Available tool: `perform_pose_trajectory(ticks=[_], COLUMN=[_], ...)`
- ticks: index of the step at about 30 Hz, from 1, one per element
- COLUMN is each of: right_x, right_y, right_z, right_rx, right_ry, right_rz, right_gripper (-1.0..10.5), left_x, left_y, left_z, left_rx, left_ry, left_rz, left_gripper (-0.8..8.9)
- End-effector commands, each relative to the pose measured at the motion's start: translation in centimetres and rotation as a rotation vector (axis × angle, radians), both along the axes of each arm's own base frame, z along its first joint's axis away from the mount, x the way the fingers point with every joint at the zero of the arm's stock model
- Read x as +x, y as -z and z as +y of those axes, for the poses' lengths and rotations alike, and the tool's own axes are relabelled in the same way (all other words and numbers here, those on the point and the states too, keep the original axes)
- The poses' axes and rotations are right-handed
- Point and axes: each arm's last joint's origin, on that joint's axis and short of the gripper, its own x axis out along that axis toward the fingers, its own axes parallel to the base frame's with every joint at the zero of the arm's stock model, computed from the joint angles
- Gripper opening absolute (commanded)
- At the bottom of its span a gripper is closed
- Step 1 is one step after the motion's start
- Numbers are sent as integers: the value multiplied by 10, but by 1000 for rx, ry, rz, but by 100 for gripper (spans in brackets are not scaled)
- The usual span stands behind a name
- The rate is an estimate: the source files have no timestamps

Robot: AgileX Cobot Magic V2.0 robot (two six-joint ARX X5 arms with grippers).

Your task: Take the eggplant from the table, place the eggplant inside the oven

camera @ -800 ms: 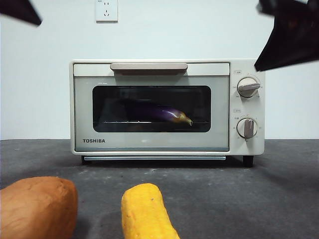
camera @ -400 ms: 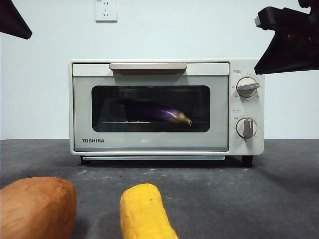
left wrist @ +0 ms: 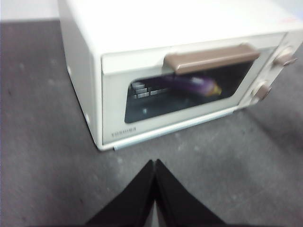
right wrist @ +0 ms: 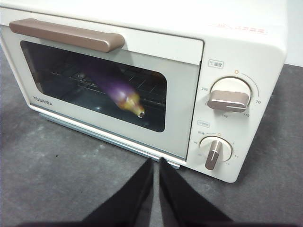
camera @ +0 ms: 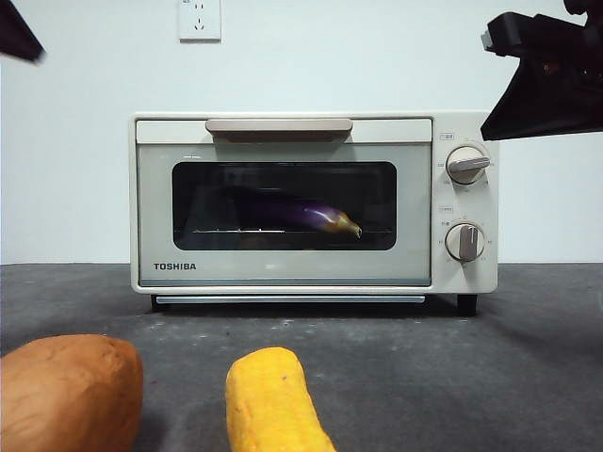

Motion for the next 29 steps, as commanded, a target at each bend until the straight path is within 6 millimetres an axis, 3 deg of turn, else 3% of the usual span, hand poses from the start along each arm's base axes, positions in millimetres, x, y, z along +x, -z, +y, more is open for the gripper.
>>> perform_pose_trajectory(ticks=[1,5,8,19,23,29], right_x=[0,0,0,0,0,0], right_y=[0,0,0,0,-1,-1], right_z=[1,1,1,1,1,1], right_rx=[-1,-2,-2,-2,-1,1], right_ry=[-2,3,6,6,6,13], right_rz=[-8,-9,-9,-9,-11,-16], right_gripper=[4,4,4,4,4,4], left_x=[-15,-29,-32,-27,-26,-24], left_y=[-6,12,36,127,143,151], left_z=[10,25,34,47,49,49], left_rx=[63,65,75,88,108,110], left_ry=[-3,-158,-320,-493,-501,-502], left_rz=[-163,-334,-393,-288,-213,-210], left_gripper=[8,8,8,8,8,8])
